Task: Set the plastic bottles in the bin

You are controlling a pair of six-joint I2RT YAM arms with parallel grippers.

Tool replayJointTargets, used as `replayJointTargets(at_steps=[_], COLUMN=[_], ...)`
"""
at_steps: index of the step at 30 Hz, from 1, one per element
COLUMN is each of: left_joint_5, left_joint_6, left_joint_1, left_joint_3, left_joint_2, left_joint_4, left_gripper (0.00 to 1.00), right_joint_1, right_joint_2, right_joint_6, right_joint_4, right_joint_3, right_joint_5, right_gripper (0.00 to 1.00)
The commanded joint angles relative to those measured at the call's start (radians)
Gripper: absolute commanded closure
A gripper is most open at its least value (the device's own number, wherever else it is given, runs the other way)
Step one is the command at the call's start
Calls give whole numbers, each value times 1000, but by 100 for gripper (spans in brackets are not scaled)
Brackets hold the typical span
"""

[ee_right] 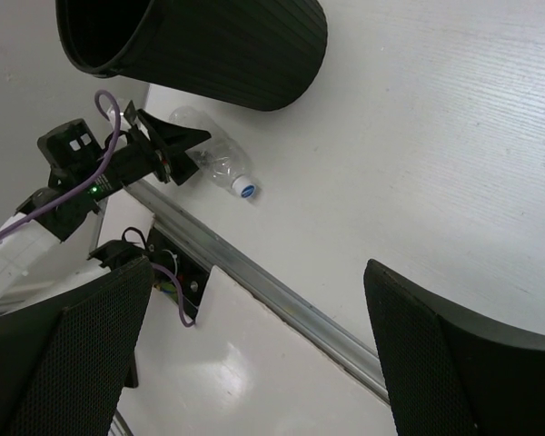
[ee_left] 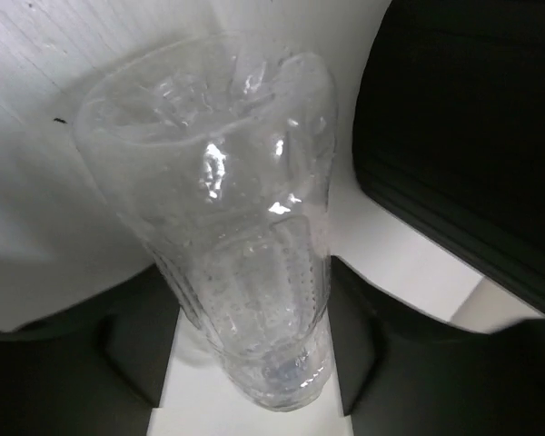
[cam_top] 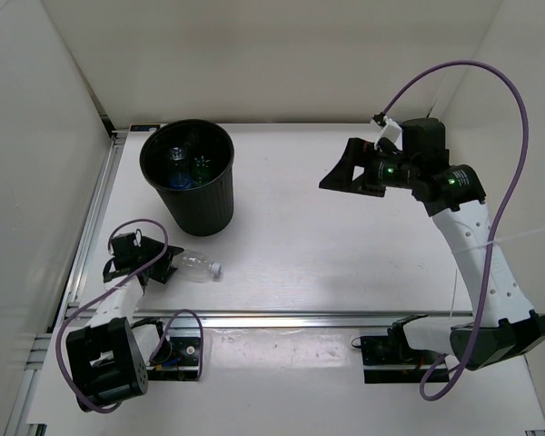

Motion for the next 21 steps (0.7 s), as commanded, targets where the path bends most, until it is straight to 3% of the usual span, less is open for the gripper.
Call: replayJointTargets(at_steps=[1,4,7,9,11,12,13,15,16,21], left_joint_5=[6,59,157,186,152,84,38,-38,-51,-86], left_joint_6=[2,2,-28,-38,-28,-7,13,60,79,188], left_joint_1=[-4,-4,-4,-4,-4,6,6,6,6,6], left_joint_3=[-39,-58,-68,-32,86,152,321,463,613,1000], left_joint_2=[-3,-46,-113,-196,-265,-297,-343,-359,-335,-184], left_joint_4=[46,46,6,-99,-336,-432,-513,-638,-681,-804], left_gripper=[38,64,78,78,81,87,89,89,89,89], right_joint_1=[-5,-5,-15,-15,-25,-25,-25,-36,-36,-47], right_joint_2=[3,3,3,3,3,3,3,-6,-6,-6], right_joint_6=[-17,-17,-17,-17,-17,-17,-17,-17,-17,-17], right_joint_4=[-25,-25,-25,-25,-25,-25,-25,-25,-25,4], right_joint_3=[1,1,-9,-9,-9,-19,-19,-39,-39,-76], right_joint_5=[-40,-40,-40,-40,-30,-30,-30,-30,-20,-40], right_gripper=[0,0,0,0,0,0,0,0,0,0])
